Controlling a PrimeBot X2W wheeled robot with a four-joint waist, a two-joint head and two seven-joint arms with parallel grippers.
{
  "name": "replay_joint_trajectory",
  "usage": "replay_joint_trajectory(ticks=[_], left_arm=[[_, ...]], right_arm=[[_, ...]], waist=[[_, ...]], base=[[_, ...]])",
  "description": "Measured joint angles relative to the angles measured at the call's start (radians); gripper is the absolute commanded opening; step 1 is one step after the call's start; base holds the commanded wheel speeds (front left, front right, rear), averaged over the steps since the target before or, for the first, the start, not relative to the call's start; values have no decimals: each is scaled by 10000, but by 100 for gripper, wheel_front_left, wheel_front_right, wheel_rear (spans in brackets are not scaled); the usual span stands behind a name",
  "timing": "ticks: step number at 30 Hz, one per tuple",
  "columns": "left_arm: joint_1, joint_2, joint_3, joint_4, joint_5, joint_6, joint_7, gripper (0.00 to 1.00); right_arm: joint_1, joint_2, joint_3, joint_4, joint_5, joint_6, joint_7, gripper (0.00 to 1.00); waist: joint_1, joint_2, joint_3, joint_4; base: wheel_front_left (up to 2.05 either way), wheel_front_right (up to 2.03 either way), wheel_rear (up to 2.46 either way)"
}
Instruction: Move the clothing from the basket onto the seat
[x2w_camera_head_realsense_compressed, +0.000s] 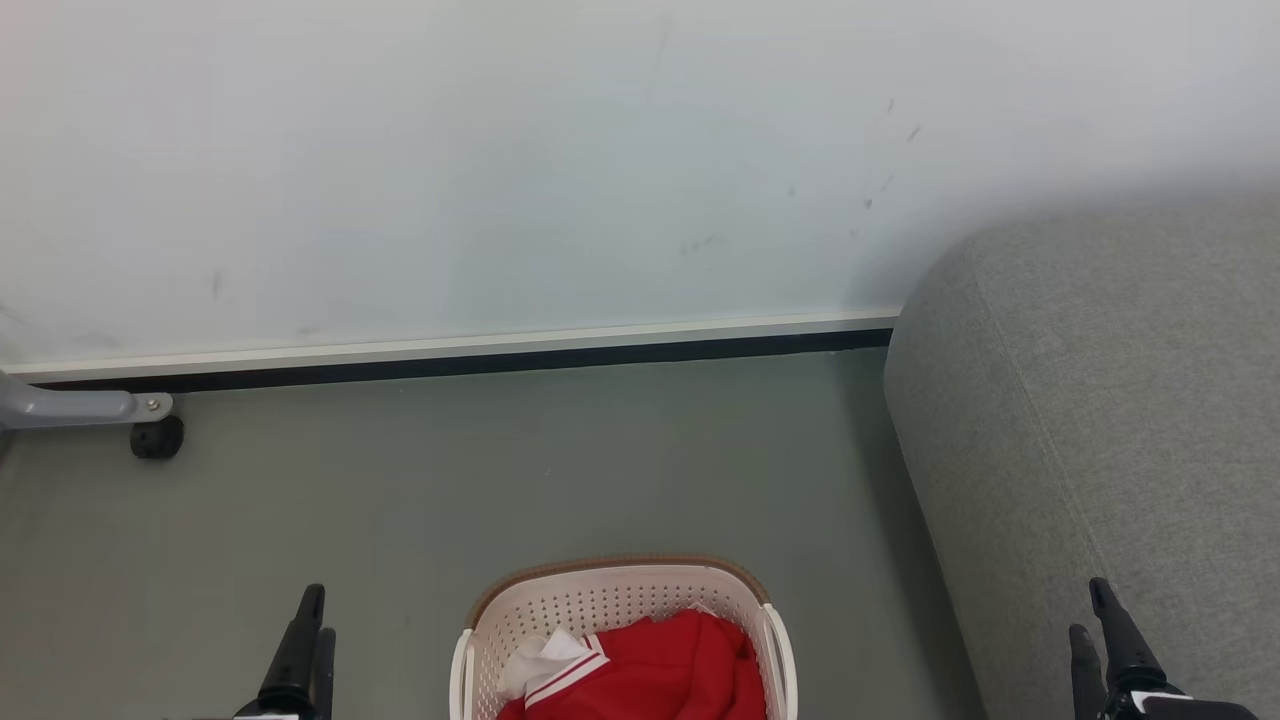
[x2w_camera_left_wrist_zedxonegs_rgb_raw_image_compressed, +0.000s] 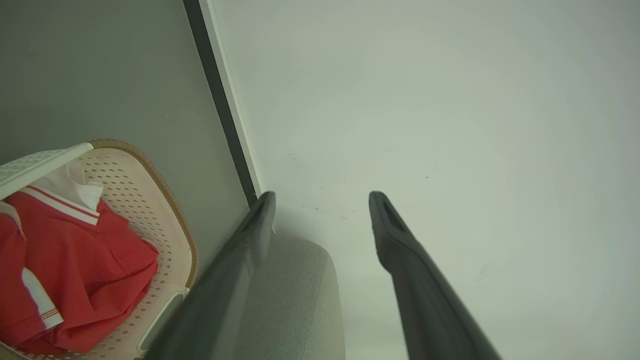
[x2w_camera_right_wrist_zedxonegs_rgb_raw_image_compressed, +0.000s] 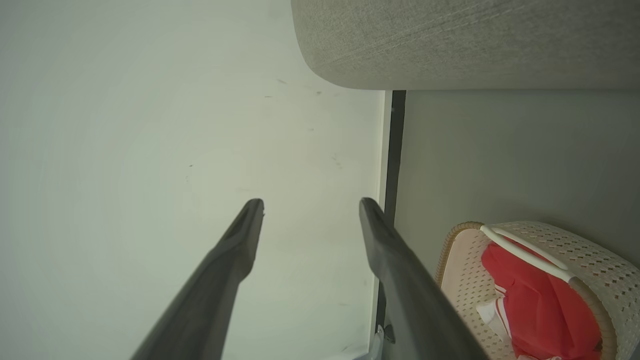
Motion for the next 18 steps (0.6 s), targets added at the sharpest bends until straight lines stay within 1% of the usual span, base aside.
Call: replay_joint_trajectory(ticks=[7,12,15,18], left_arm=[[0,2,-215,-105,138,0,-255,100],[24,4,-270,-291,548,8,-449,100],[25,6,-284,-405,744,92,-550,100],[27,8,-311,-558,1174,171,-639,100]], right_arm=[[-13,-2,307,-42,-33,0,-244,100],[-12,-6,424,-142,-224,-19,-433,100],[-12,-8,510,-247,-508,-138,-527,100],[-13,-10,608,-324,-920,-286,-621,100]], waist=[[0,0,-40,-15],[0,0,-68,-33],[0,0,-81,-44],[0,0,-94,-55]], base=[[0,0,0],[0,0,0],[0,0,0],[0,0,0]])
